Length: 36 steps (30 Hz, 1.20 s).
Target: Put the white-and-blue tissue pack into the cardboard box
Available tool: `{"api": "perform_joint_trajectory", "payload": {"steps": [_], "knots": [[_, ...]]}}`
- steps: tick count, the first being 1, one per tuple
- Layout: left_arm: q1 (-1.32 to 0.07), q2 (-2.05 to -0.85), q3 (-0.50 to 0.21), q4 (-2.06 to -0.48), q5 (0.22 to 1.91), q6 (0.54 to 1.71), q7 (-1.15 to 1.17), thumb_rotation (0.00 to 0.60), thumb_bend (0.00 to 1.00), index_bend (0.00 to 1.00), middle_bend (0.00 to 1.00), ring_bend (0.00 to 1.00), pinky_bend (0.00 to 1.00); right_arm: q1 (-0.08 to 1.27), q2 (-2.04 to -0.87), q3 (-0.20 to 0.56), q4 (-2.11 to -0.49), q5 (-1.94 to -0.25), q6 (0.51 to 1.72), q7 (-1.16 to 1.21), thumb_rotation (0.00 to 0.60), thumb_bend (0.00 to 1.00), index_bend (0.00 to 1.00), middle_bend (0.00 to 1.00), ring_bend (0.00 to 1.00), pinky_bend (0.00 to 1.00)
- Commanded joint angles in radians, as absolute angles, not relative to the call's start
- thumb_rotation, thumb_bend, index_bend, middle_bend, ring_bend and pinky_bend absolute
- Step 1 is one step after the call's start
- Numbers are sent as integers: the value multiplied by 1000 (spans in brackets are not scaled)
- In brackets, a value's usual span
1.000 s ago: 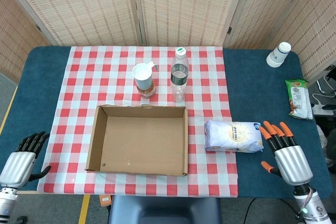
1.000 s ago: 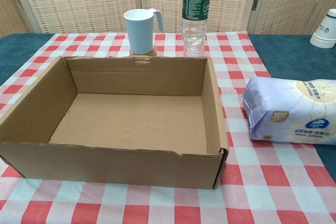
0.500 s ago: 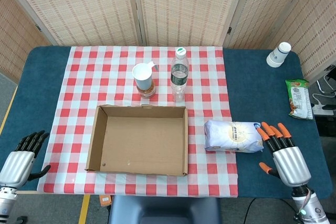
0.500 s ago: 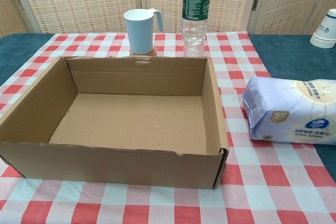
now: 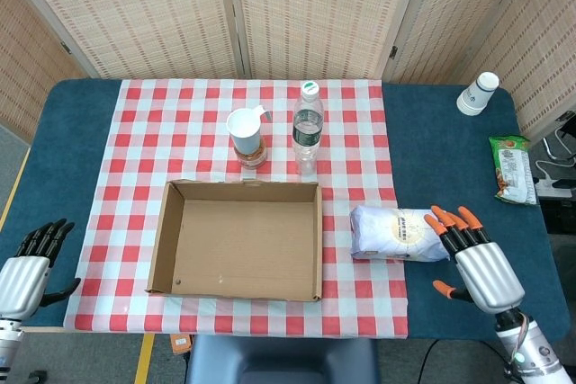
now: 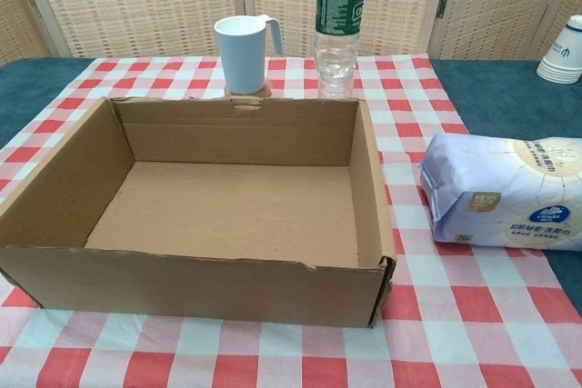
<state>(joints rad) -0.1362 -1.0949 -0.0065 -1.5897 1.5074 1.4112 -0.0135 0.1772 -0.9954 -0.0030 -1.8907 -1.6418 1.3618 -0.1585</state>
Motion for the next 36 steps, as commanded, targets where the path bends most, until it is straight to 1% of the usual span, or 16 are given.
{"api": "perform_joint_trajectory", "payload": {"steps": [1,3,8,11,13,18,23,30,36], "knots": [[-132,-1098,-10,-1587,1513,1425,-18,600,243,0,0,0,103,269,-886,37,-1999,-1459,1177,-210,600,0,33,14,0,65],[-129,-1097,-12,-1585,1513,1434,-25,600,243,0,0,0,103,302,-887,49,-1993,-1376,1111,-238,600,0,23,14,0,65],[-124,-1092,-18,-1584,1509,1443,-41,600,242,0,0,0,104,364,-932,63,-1943,-1234,1001,-278,600,0,0,14,0,54],[-124,-1090,-17,-1585,1508,1440,-42,600,242,0,0,0,103,403,-945,67,-1919,-1197,933,-270,600,0,0,13,0,9],[-125,-1089,-17,-1585,1508,1438,-40,600,242,0,0,0,103,431,-952,75,-1903,-1188,895,-255,600,0,0,13,0,0],[-125,-1087,-19,-1588,1500,1432,-37,600,242,0,0,0,103,480,-970,84,-1881,-1182,863,-288,600,0,0,13,0,0],[-126,-1085,-22,-1586,1494,1428,-42,600,243,0,0,0,103,520,-986,87,-1856,-1123,828,-313,600,0,0,13,0,0],[-128,-1088,-24,-1580,1487,1419,-44,600,242,0,0,0,104,564,-1050,71,-1775,-1068,770,-310,600,0,0,13,0,0],[-129,-1089,-26,-1578,1482,1416,-42,600,241,0,0,0,103,583,-1105,57,-1723,-1070,757,-300,600,0,0,13,0,0]]}}
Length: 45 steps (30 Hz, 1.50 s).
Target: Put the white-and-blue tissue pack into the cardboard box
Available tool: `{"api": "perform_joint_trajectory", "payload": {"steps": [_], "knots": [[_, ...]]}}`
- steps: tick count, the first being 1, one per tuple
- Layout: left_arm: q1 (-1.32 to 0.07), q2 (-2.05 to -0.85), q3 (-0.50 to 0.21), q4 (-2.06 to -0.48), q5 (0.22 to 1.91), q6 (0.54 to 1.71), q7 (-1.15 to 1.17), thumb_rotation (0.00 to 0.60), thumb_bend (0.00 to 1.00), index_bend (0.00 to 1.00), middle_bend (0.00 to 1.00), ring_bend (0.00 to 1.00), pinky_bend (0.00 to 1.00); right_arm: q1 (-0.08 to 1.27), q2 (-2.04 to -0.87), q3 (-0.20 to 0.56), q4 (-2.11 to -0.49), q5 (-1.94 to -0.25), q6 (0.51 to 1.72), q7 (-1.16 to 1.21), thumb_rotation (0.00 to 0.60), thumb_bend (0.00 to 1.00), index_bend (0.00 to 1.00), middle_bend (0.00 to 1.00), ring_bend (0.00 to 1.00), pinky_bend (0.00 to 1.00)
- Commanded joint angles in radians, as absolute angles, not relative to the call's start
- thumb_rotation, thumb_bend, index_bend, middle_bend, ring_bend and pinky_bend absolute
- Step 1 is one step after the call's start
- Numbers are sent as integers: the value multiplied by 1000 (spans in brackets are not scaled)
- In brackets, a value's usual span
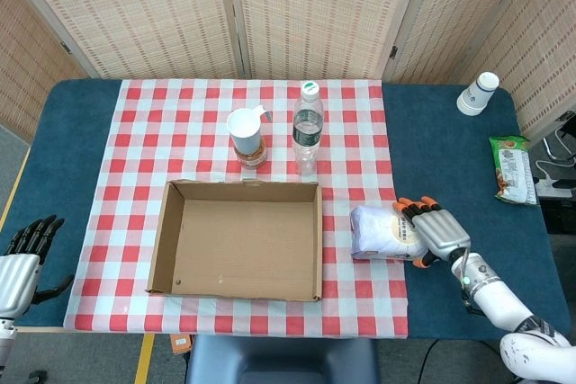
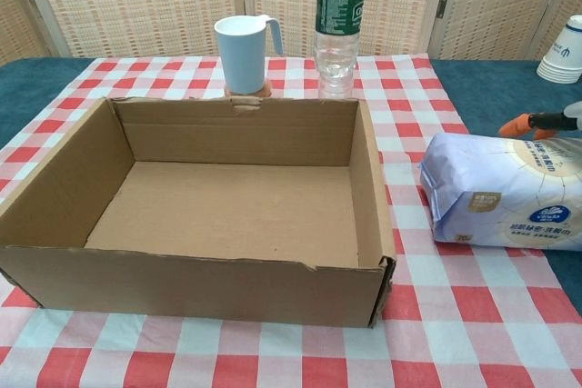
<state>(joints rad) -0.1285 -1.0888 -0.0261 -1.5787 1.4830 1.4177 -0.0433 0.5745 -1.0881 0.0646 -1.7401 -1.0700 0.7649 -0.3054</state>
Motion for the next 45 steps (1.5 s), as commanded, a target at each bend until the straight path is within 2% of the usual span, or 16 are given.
{"api": "perform_joint_trajectory", "payload": {"steps": [1,5,7,10,14,20,27,34,40,45], "knots": [[-129,-1090,-26,-1578,1482,1415,-42,600,242,0,0,0,103,586,-1110,54,-1714,-1067,753,-299,600,0,0,13,0,0],[-129,-1090,-26,-1577,1483,1415,-42,600,241,0,0,0,103,594,-1136,47,-1679,-1063,746,-291,600,0,1,14,0,1],[-129,-1090,-26,-1577,1483,1416,-43,600,241,0,0,0,104,594,-1146,45,-1665,-1070,752,-283,600,0,30,15,0,34],[-129,-1090,-26,-1578,1483,1416,-44,600,242,0,0,0,104,587,-1164,45,-1645,-1095,785,-276,600,0,145,85,27,155],[-128,-1089,-25,-1579,1487,1417,-44,600,242,0,0,0,104,571,-1185,46,-1624,-1130,830,-257,600,0,305,236,168,316],[-128,-1089,-25,-1579,1487,1417,-45,600,242,0,0,0,104,558,-1195,45,-1608,-1168,868,-232,600,0,477,303,257,414],[-129,-1090,-25,-1578,1486,1414,-45,600,240,0,0,0,105,552,-1129,51,-1686,-1184,894,-236,600,0,509,320,277,433],[-131,-1091,-25,-1576,1484,1408,-49,600,241,0,0,0,105,544,-959,81,-1880,-1155,967,-310,600,0,547,321,278,433],[-133,-1094,-22,-1577,1487,1402,-42,600,241,0,0,0,104,568,-820,141,-2069,-1121,1021,-383,600,0,604,332,278,433],[-135,-1096,-19,-1578,1492,1400,-34,600,241,0,0,0,104,645,-782,205,-2198,-1039,1018,-467,600,0,601,333,278,433]]}}
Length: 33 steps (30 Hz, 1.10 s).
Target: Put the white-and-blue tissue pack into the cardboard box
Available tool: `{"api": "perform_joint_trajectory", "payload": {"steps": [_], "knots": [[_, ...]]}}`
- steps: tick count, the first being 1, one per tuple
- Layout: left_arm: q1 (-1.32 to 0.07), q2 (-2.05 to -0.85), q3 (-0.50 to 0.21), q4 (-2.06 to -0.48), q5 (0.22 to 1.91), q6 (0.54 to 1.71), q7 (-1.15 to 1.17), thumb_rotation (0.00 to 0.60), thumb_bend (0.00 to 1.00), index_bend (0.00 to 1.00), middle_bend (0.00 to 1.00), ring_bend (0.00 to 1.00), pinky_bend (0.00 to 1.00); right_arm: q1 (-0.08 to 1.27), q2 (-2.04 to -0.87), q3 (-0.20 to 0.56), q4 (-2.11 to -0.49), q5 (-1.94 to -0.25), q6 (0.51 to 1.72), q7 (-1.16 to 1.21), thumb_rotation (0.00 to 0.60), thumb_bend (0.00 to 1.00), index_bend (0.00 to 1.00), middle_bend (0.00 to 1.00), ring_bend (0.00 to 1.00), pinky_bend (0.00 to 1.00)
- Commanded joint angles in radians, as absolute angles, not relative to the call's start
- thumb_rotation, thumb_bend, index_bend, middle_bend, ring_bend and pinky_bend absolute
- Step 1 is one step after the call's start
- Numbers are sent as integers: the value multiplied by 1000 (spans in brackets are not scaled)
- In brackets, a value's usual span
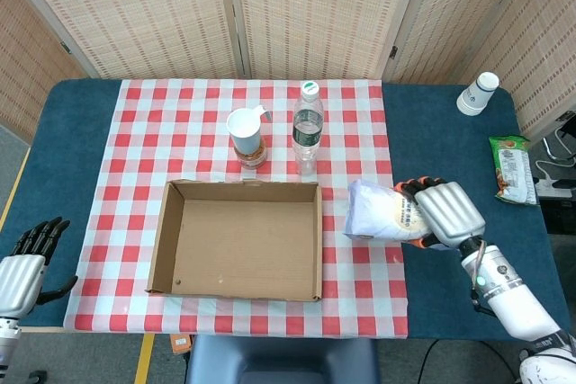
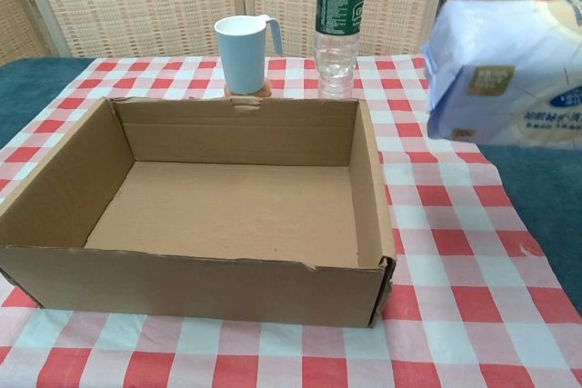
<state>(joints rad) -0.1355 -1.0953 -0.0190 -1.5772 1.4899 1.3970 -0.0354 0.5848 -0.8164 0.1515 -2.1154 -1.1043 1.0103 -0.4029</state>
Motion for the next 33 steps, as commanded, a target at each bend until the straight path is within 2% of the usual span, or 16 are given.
{"api": "perform_joint_trajectory", "payload": {"steps": [1,6,9,18,24,29,31,33], "knots": [[-135,-1096,-18,-1580,1495,1402,-34,600,241,0,0,0,105,673,-788,222,-2224,-1000,1008,-483,600,0,600,333,278,434],[-135,-1096,-17,-1574,1494,1399,-41,600,240,0,0,0,105,825,-855,296,-2274,-810,949,-507,600,0,592,338,292,447],[-135,-1094,-19,-1575,1493,1401,-43,600,243,0,0,0,105,947,-949,332,-2261,-671,927,-522,600,0,583,340,292,448],[-132,-1083,-17,-1587,1489,1401,-46,600,242,0,0,0,104,1221,-1211,333,-2138,-424,983,-634,600,0,567,340,292,448],[-131,-1080,-16,-1587,1491,1401,-51,600,242,0,0,0,104,1313,-1352,328,-2007,-357,979,-632,600,0,566,340,292,448],[-130,-1079,-19,-1586,1488,1404,-55,600,242,0,0,0,104,1336,-1393,325,-1965,-341,972,-628,600,0,554,340,292,448],[-129,-1079,-21,-1583,1485,1407,-59,600,243,0,0,0,104,1356,-1433,320,-1920,-328,961,-624,600,0,511,340,290,447],[-125,-1074,-26,-1581,1481,1416,-70,600,242,0,0,0,104,1385,-1490,297,-1853,-293,936,-632,600,0,413,340,258,416]]}}
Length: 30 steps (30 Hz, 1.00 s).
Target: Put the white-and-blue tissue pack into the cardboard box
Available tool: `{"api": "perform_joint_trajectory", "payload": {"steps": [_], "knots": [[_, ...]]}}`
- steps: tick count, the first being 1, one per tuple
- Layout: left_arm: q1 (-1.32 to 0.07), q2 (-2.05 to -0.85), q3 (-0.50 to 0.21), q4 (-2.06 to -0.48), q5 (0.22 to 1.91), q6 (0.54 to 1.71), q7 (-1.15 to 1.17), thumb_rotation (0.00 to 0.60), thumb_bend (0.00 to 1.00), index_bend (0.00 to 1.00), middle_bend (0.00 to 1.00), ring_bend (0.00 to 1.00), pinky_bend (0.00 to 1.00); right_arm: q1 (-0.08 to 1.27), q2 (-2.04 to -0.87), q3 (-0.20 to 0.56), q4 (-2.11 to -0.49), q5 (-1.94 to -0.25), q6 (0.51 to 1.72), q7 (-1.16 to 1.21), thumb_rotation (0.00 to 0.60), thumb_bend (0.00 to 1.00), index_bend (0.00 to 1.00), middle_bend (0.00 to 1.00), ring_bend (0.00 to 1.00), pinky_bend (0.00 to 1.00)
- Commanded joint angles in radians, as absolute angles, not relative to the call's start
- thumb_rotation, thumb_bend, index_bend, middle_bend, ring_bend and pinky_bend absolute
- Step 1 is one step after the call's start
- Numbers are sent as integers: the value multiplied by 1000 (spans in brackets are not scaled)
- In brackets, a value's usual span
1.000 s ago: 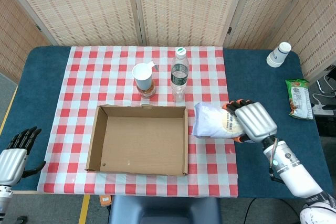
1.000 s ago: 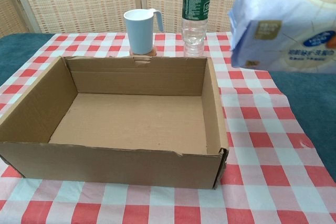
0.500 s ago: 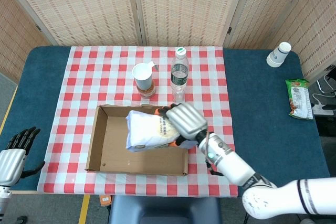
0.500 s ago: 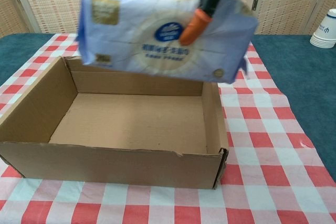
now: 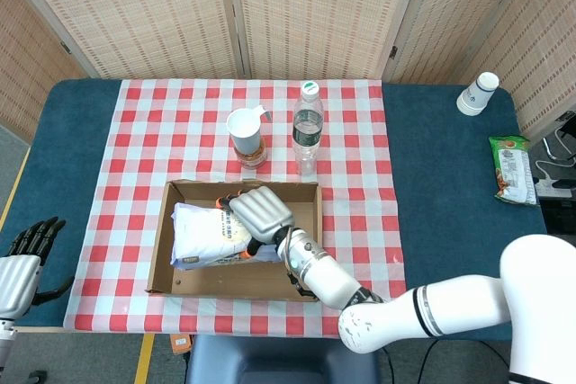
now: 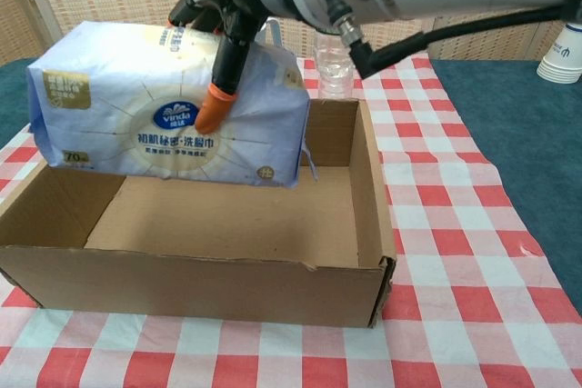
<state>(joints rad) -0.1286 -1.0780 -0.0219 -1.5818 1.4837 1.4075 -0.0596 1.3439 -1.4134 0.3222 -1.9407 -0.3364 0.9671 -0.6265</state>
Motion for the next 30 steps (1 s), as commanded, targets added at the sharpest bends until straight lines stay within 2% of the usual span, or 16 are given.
{"api": "perform_joint_trajectory", "payload": {"steps": [1,4,5,7,10,16,22,25,30], "knots": [[-125,-1072,-27,-1581,1482,1418,-75,600,242,0,0,0,104,1394,-1501,293,-1839,-276,931,-636,600,0,336,333,216,369],[-122,-1069,-26,-1579,1484,1422,-89,600,242,0,0,0,104,1419,-1517,288,-1816,-227,913,-642,600,0,123,198,39,140],[-122,-1068,-26,-1578,1485,1422,-92,600,242,0,0,0,104,1423,-1521,288,-1810,-221,915,-642,600,0,76,140,6,72],[-121,-1067,-24,-1577,1489,1422,-97,600,242,0,0,0,104,1427,-1528,291,-1802,-225,927,-635,600,0,20,70,0,12],[-123,-1065,-25,-1579,1492,1422,-100,600,242,0,0,0,104,1417,-1535,294,-1800,-261,949,-614,600,0,0,8,0,0],[-126,-1065,-25,-1578,1490,1415,-102,600,242,0,0,0,104,1392,-1492,297,-1862,-311,991,-599,600,0,0,0,0,0],[-128,-1066,-25,-1579,1486,1409,-94,600,244,0,0,0,104,1333,-1334,277,-2041,-359,1102,-632,600,0,0,0,0,0],[-126,-1066,-25,-1581,1488,1412,-94,600,242,0,0,0,104,1254,-1206,212,-2164,-441,1195,-660,600,0,0,0,0,0],[-128,-1070,-27,-1578,1484,1410,-88,600,242,0,0,0,104,1021,-975,43,-2313,-713,1331,-601,600,0,0,0,0,0]]}}
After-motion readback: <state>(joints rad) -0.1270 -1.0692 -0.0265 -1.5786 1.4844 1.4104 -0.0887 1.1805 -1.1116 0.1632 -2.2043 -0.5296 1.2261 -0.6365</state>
